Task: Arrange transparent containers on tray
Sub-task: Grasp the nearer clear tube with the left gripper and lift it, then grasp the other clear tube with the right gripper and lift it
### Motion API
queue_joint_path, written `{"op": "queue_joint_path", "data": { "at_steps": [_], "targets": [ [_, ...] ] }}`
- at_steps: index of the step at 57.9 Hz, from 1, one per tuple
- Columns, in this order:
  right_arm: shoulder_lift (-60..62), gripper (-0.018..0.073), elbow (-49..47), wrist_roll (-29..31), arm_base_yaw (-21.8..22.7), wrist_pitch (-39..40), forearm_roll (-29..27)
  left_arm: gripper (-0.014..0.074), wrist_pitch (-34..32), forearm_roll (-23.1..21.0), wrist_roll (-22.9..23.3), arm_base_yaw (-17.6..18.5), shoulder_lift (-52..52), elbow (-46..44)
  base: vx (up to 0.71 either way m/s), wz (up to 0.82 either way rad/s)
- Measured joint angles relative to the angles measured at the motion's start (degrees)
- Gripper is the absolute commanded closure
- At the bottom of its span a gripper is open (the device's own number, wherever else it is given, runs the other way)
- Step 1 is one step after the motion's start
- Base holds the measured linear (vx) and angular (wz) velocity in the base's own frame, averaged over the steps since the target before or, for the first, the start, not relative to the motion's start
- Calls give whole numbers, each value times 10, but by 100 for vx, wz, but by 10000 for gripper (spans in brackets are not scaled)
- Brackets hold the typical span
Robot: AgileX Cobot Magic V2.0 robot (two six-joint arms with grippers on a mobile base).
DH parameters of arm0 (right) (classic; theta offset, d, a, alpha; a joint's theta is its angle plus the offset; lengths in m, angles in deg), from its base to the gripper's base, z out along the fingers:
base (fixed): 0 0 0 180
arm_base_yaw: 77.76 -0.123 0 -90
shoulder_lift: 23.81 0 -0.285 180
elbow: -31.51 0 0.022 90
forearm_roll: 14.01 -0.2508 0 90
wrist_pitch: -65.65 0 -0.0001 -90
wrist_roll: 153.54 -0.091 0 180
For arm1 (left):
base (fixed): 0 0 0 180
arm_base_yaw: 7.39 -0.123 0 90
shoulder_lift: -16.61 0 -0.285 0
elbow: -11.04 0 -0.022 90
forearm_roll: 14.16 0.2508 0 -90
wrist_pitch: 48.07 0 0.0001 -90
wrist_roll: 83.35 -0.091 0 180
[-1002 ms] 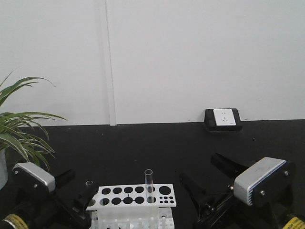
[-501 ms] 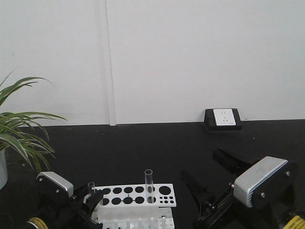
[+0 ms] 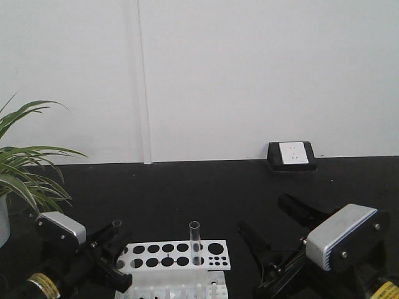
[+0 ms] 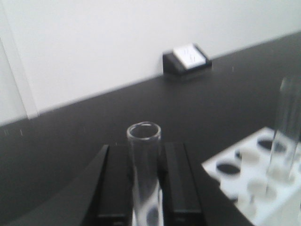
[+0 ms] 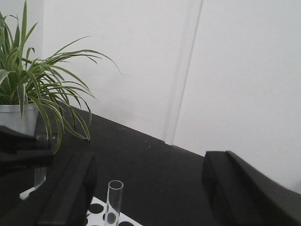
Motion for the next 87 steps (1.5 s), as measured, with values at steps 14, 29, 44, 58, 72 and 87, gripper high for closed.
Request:
{"op": "queue_joint_path", "data": {
  "at_steps": [14, 29, 44, 58, 72, 87],
  "targets": [
    [-5, 38, -6, -16, 0, -5, 8, 603, 98, 1, 7, 0, -181, 0, 0, 0],
    [-102, 38, -60, -106, 0, -17, 127, 603, 245, 1, 40, 0, -384, 0, 0, 0],
    [-233, 38, -101, -146, 0, 62, 163, 603, 373, 1, 44, 0, -496, 1, 0, 0],
    [-340, 38, -173, -148, 0, 85, 152, 603, 408, -1, 49, 0, -513, 2, 0, 0],
    [-413, 46, -234, -149, 0, 88, 86, 603, 408, -1, 53, 0, -513, 2, 0, 0],
    [-438, 425, -263, -153, 0, 88, 89, 603, 408, -1, 54, 0, -513, 2, 0, 0]
  ]
}}
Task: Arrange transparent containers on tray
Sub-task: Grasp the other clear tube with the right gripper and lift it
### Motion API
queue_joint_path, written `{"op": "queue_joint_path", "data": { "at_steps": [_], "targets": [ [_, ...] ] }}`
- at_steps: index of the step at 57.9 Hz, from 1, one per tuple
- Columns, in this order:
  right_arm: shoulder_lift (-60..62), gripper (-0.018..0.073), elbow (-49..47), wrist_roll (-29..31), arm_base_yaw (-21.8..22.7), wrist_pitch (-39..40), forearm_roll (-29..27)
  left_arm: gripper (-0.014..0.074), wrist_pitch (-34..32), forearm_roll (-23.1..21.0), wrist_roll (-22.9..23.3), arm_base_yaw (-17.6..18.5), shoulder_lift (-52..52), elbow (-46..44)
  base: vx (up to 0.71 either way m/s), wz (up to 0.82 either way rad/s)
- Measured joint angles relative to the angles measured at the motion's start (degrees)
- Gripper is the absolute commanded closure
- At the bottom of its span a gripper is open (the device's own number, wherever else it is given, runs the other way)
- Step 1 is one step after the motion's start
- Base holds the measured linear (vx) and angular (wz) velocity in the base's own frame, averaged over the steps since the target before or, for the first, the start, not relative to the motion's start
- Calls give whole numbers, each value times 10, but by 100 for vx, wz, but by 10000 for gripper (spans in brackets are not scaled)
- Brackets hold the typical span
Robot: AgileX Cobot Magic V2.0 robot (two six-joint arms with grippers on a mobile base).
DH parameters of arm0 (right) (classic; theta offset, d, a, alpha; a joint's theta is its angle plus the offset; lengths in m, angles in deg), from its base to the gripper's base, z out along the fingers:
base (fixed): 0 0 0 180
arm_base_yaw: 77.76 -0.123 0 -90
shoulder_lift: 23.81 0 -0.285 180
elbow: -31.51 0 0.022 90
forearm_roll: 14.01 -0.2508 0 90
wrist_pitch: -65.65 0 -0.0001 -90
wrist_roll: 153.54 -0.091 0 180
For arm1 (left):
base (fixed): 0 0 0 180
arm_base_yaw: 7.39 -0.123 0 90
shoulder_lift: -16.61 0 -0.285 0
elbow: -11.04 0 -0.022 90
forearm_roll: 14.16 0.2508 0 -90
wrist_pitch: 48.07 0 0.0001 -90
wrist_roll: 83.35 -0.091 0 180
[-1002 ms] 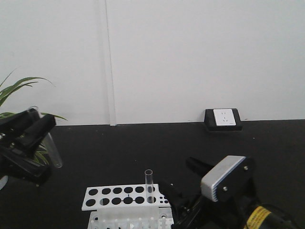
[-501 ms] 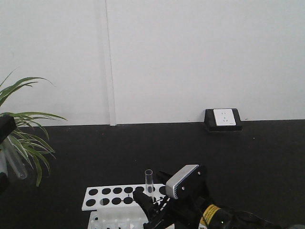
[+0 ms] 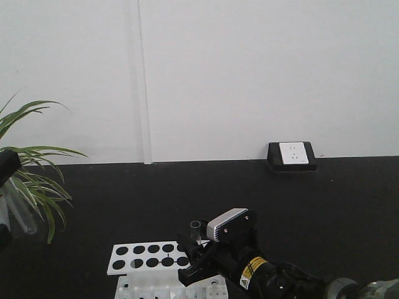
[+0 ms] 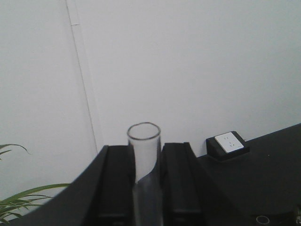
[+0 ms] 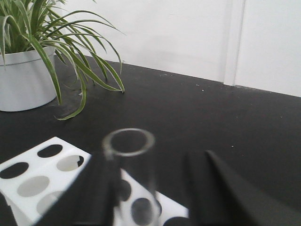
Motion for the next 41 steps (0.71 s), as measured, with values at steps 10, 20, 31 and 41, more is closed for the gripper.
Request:
{"op": "queue_joint_path", "data": {
  "at_steps": [10, 20, 31, 41],
  "targets": [
    [15, 573, -1, -11, 0, -8, 13, 603, 7, 0, 0, 0, 0, 0, 0, 0],
    [91, 572, -16, -21, 0, -96, 40, 603, 28, 0, 0, 0, 0, 0, 0, 0],
    [250, 572, -20, -59, 0, -238, 44, 603, 85, -2, 0, 0, 0, 0, 0, 0],
    [406, 572, -20, -99, 0, -436, 44, 603, 155, -2, 0, 0, 0, 0, 0, 0]
  ]
}}
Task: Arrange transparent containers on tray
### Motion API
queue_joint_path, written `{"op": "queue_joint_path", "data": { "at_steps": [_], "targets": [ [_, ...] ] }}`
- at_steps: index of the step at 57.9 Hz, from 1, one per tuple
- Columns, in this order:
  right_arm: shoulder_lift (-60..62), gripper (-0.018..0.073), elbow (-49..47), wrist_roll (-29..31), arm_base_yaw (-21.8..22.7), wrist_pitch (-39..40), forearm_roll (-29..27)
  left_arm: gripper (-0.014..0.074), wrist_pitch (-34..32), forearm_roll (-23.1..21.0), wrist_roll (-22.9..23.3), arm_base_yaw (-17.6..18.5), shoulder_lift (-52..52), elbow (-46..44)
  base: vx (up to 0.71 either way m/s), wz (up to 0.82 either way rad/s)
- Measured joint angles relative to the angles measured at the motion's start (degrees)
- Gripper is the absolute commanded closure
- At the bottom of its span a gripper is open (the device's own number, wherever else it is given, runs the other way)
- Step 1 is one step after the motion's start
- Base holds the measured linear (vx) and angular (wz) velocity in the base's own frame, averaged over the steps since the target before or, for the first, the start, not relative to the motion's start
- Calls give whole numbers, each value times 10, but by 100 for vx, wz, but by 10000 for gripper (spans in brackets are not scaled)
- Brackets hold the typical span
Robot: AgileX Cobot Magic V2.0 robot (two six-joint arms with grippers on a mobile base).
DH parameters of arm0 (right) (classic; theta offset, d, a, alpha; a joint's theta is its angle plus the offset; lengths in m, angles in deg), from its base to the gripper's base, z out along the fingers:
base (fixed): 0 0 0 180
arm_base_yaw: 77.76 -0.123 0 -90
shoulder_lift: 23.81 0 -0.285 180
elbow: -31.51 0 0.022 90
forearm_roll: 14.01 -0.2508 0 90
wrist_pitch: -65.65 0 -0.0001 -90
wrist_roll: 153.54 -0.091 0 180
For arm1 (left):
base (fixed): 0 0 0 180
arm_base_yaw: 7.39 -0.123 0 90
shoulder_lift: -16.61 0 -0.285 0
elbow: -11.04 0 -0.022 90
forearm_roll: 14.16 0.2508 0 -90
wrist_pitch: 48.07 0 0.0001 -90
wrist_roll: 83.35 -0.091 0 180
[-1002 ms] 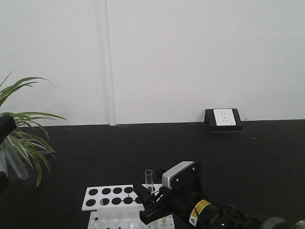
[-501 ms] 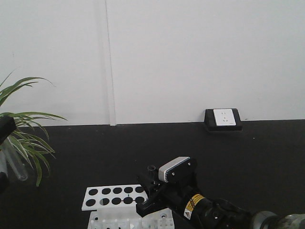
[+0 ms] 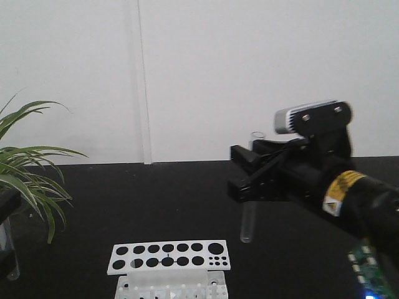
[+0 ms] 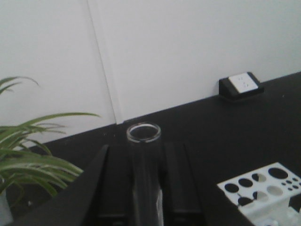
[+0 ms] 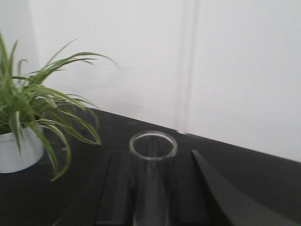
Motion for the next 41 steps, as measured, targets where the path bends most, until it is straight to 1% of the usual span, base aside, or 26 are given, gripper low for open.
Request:
{"op": "queue_joint_path", "data": {
  "at_steps": [4, 7, 10, 24, 32, 41],
  "targets": [
    [63, 571, 1, -4, 0, -97, -1, 603, 31, 0, -1, 0, -3, 0, 0, 0],
    [101, 571, 14, -1, 0, -146, -2, 603, 47, 0, -1, 0, -9, 2, 0, 0],
    [143, 571, 36, 7, 0, -171, -2, 603, 57, 0, -3, 0, -22, 11, 0, 0],
    [290, 571, 180, 17, 0, -197, -4, 603, 70, 0, -3, 0, -106, 86, 0, 0],
    [346, 571, 216, 17, 0, -201, -2, 603, 72, 0, -3, 0, -139, 117, 0, 0],
    [381, 571, 224, 19, 0, -201, 0, 603, 80, -1, -3, 0, -146, 120, 0, 0]
  ]
}}
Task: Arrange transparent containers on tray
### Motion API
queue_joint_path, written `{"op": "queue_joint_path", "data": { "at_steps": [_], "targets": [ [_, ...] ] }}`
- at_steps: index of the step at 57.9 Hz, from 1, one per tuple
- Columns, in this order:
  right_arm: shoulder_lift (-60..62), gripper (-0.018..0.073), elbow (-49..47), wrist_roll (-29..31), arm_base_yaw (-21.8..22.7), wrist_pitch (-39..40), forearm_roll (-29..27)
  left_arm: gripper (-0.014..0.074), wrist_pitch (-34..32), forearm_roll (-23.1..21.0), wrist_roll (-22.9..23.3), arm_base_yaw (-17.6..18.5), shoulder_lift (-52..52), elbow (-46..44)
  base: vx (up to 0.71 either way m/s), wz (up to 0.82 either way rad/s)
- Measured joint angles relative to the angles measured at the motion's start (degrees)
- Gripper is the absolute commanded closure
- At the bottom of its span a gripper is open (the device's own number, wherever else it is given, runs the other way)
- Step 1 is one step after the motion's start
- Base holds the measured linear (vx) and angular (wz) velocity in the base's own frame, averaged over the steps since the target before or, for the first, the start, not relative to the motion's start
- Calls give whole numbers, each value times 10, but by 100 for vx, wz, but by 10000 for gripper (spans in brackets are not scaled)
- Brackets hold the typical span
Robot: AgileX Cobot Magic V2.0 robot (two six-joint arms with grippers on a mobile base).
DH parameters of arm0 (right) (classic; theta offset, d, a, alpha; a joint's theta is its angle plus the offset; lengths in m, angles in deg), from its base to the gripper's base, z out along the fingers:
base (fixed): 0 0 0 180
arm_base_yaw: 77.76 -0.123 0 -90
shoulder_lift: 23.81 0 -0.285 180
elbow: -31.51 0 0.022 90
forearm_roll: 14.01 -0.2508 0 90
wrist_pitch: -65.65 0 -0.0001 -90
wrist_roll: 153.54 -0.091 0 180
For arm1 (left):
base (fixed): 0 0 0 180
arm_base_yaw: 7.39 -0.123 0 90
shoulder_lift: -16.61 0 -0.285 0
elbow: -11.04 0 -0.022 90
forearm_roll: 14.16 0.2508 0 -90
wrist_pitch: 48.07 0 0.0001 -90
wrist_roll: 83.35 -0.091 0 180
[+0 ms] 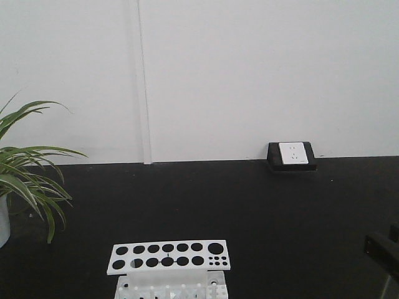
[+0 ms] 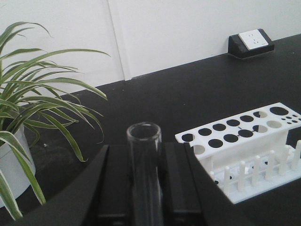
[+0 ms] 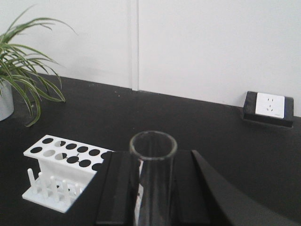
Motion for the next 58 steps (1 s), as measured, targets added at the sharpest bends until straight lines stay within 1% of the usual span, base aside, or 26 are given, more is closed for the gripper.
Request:
{"op": "queue_joint_path", "data": {
  "at_steps": [58],
  "targets": [
    [8, 571, 0, 0, 0, -4, 0, 603, 1, 0, 0, 0, -1, 0, -2, 0]
  ]
}}
